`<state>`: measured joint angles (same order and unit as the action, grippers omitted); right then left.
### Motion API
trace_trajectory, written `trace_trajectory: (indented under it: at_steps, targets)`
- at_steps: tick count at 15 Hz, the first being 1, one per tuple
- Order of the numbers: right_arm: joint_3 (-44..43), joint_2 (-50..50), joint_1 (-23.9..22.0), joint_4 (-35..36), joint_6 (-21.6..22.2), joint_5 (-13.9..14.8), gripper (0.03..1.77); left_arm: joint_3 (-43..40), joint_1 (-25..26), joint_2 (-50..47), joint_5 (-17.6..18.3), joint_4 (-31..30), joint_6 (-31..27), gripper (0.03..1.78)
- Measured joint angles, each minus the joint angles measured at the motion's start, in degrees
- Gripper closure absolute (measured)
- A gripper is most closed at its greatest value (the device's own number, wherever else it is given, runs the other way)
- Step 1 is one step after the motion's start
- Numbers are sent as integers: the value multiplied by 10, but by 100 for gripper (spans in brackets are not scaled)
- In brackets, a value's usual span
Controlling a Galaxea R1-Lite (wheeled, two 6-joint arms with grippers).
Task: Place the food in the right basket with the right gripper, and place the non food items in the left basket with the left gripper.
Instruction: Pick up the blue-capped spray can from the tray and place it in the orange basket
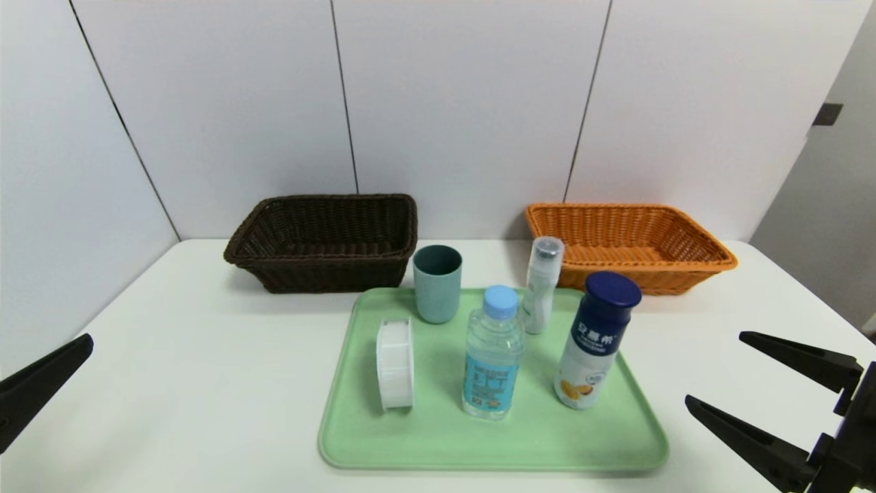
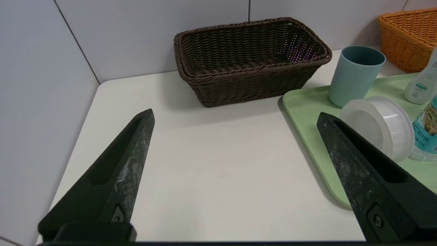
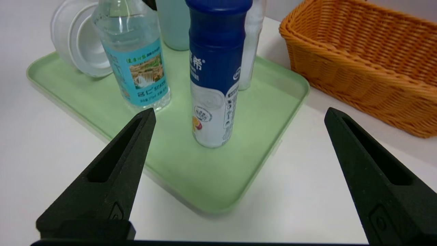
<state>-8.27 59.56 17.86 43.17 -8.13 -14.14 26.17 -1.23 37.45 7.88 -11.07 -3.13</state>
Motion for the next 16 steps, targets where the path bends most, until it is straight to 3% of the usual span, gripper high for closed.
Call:
trace_trajectory:
  at_steps: [3,9,16]
  targets:
    - [43,31,7,82,3,0,9,-3,0,-7,0,0,0,12]
    - [46,77,39,85,52,2,9,-4,0,-18,2,2,0,12]
    - [-7,149,46,85,48,5,9,-2,0,-30,4,2,-1,12]
